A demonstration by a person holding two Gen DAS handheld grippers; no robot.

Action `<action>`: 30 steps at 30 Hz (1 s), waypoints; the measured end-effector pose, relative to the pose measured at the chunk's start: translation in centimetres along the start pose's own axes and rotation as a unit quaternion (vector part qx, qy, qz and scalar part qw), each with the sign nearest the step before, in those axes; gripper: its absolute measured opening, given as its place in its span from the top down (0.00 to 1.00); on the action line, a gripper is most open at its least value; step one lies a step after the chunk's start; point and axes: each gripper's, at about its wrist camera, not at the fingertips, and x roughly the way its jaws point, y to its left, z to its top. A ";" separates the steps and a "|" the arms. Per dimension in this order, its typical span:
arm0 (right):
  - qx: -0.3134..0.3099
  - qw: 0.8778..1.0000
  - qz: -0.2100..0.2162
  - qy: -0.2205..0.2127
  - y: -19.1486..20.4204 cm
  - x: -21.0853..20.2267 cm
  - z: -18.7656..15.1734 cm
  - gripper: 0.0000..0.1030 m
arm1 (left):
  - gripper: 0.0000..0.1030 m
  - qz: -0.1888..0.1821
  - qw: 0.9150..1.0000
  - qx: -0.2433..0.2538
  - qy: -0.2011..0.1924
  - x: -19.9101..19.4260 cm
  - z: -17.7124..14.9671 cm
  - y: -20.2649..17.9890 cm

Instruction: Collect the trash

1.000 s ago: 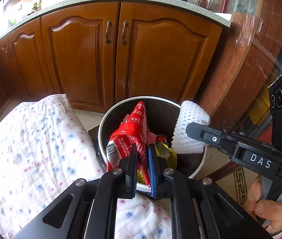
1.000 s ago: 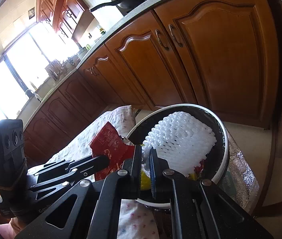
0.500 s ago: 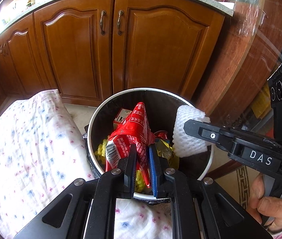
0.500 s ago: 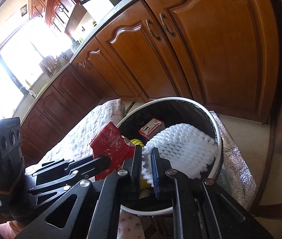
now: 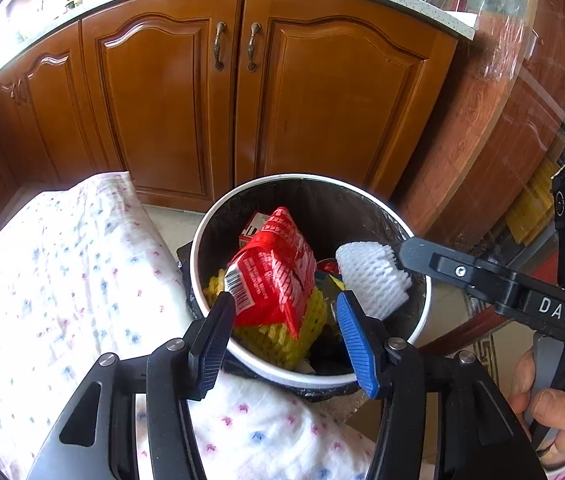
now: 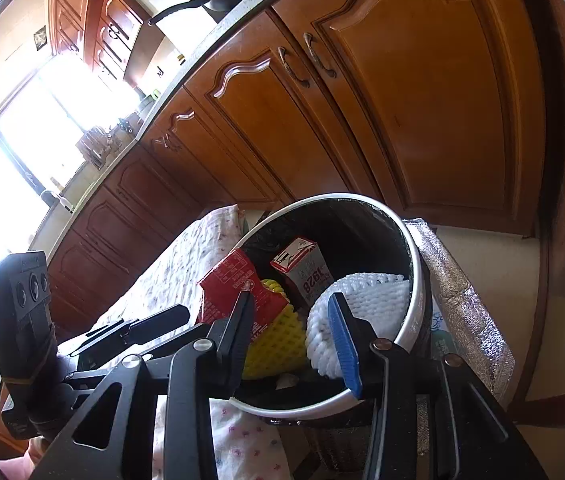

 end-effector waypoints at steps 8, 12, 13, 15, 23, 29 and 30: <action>0.016 0.999 0.007 -0.042 0.2 -2.8 -1.2 0.30 | 0.36 -0.001 0.999 -0.038 -0.023 -3.6 -2.9 1.8; 0.020 0.997 0.009 -0.069 1.0 -4.3 -2.7 0.14 | 0.33 0.000 0.998 -0.060 -0.033 -5.6 -5.4 2.5; 0.018 0.997 0.006 -0.075 1.4 -4.6 -3.2 0.13 | 0.33 -0.001 0.997 -0.063 -0.034 -6.1 -6.0 2.6; 0.014 0.996 0.002 -0.085 2.1 -5.0 -4.4 0.11 | 0.33 0.000 0.997 -0.069 -0.035 -7.0 -7.4 2.8; -0.007 0.994 -0.022 -0.107 5.3 -5.9 -9.1 0.06 | 0.27 0.009 0.993 -0.099 -0.062 -11.7 -12.4 3.7; -0.041 0.990 -0.060 -0.123 7.8 -6.8 -12.2 0.00 | 0.13 0.027 0.987 -0.114 -0.112 -16.0 -16.0 4.3; -0.045 0.988 -0.068 -0.129 8.2 -7.0 -12.7 0.00 | 0.11 0.032 0.985 -0.115 -0.123 -16.8 -16.6 4.4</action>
